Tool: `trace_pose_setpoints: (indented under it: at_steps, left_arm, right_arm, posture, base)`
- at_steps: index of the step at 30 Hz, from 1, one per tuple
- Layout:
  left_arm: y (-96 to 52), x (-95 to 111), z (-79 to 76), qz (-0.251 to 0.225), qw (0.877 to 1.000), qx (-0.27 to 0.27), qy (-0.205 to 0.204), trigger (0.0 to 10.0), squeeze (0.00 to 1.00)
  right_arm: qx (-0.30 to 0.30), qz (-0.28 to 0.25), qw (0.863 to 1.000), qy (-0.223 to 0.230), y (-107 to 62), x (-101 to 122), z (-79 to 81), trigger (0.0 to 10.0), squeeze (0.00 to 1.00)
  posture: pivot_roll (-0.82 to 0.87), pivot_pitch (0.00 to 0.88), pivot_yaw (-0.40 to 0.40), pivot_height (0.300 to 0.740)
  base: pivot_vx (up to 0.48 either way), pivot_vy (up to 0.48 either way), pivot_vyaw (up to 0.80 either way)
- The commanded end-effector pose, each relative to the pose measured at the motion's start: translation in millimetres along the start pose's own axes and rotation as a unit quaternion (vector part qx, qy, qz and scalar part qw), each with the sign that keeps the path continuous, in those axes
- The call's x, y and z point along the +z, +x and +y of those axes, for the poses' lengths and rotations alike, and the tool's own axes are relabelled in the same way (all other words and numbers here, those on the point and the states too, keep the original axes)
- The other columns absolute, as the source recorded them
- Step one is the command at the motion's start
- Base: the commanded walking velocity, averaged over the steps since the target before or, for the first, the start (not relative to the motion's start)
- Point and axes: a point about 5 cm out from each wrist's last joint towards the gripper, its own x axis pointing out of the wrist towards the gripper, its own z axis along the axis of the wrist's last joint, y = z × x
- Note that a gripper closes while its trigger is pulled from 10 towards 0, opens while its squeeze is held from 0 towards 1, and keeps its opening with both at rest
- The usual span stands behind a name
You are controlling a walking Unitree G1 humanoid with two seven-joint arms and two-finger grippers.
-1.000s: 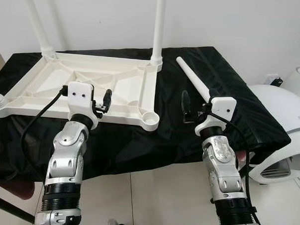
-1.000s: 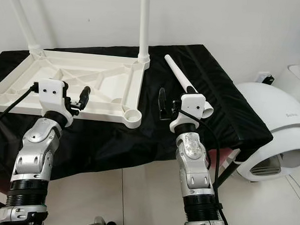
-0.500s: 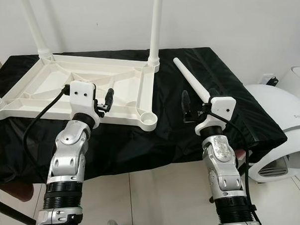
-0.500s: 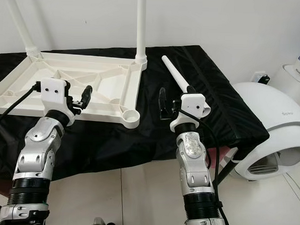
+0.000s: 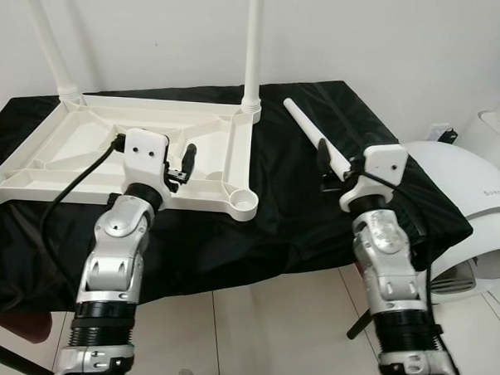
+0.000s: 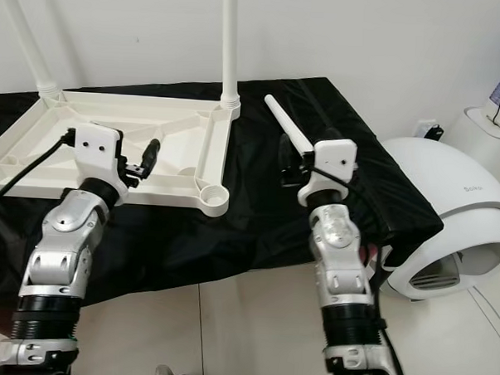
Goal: Building children table
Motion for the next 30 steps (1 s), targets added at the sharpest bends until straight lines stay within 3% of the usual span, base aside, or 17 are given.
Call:
trace_pose_setpoints:
  at_steps: [1, 8, 10, 15, 21, 25, 30]
  left_arm:
    - [0.8, 4, -2.7, 0.005, 1.0, -0.008, 0.008, 10.0, 0.0]
    - [-4.7, 10, -12.3, 0.017, 0.999, -0.036, -0.009, 10.0, 0.0]
    - [-8.7, 11, -17.9, 0.024, 0.998, -0.05, -0.002, 10.0, 0.0]
    - [-11.2, 12, -20.6, 0.031, 0.998, -0.055, -0.003, 10.0, 0.0]
    - [-17.2, 11, -26.0, 0.051, 0.997, -0.061, -0.004, 10.0, 0.0]
    - [-19.9, 13, -28.0, 0.06, 0.996, -0.062, -0.005, 10.0, 0.0]
    - [-21.0, 14, -26.7, 0.065, 0.996, -0.056, -0.005, 10.0, 0.0]
  right_arm:
    - [-0.005, 0.021, 1.0, -0.002, 5.8, -4, -5.3, 10.0, 0.0]
    - [-0.057, 0.055, 0.997, -0.017, 24.8, -5, -36.8, 10.0, 0.0]
    - [-0.057, 0.108, 0.992, -0.001, 27.2, -21, -44.4, 10.0, 0.0]
    - [-0.06, 0.137, 0.989, 0.016, 27.4, -31, -47.6, 10.0, 0.0]
    - [-0.055, 0.174, 0.983, 0.021, 39.5, -36, -55.1, 10.0, 0.0]
    - [-0.029, 0.191, 0.981, -0.008, 55.4, -29, -58.6, 10.0, 0.0]
    - [-0.017, 0.201, 0.979, -0.005, 67.5, -21, -63.3, 10.0, 0.0]
  posture:
    - [-0.05, 0.084, 0.06, 0.74]
    - [-0.04, 0.113, 0.057, 0.74]
    - [-0.02, 0.13, 0.046, 0.74]
    - [-0.01, 0.141, 0.042, 0.74]
    - [0.0, 0.158, 0.037, 0.74]
    - [0.01, 0.17, 0.028, 0.74]
    - [0.02, 0.182, 0.027, 0.74]
  base:
    - [0.0, 0.0, 0.0]
    - [0.0, 0.0, 0.0]
    - [0.0, 0.0, 0.0]
    - [0.0, 0.0, 0.0]
    - [0.0, 0.0, 0.0]
    - [0.0, 0.0, 0.0]
    - [0.0, 0.0, 0.0]
